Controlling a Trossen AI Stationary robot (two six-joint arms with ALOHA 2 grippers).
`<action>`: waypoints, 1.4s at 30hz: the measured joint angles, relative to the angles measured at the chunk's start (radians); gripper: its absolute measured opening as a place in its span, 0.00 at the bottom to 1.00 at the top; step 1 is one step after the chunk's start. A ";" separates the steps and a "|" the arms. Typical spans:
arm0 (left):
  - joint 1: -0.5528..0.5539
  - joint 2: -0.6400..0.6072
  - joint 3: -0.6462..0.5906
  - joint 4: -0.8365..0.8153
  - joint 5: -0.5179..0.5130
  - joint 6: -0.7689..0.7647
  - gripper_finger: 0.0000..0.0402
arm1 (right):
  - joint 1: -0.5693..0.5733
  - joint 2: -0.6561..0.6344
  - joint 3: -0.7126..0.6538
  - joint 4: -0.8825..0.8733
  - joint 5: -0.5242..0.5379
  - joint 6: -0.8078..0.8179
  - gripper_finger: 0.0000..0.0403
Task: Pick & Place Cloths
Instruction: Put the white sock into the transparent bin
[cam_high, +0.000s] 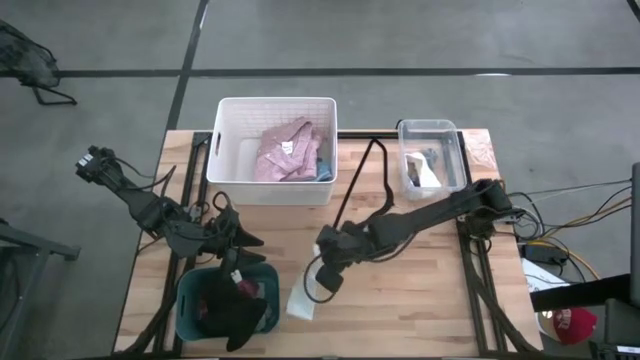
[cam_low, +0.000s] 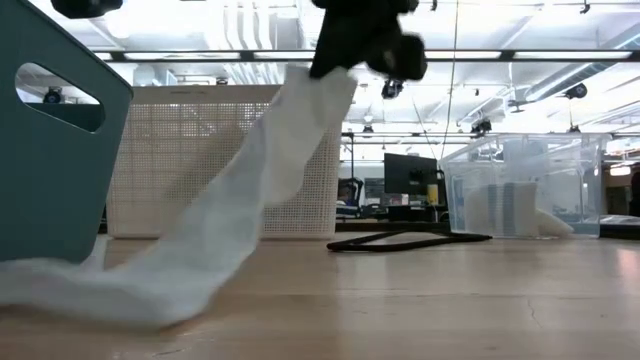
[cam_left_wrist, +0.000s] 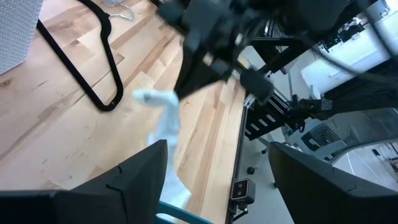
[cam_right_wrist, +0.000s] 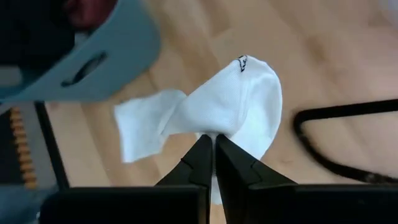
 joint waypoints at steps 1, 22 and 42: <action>0.000 0.000 0.000 0.001 0.000 0.000 0.71 | 0.000 -0.018 0.000 -0.013 0.023 0.000 0.03; 0.000 0.000 0.000 0.002 -0.003 0.001 0.71 | -0.077 -0.443 0.000 -0.344 0.436 0.036 0.02; 0.000 0.000 0.000 0.000 -0.003 -0.002 0.71 | -0.226 -0.782 0.000 -0.537 0.819 0.059 0.03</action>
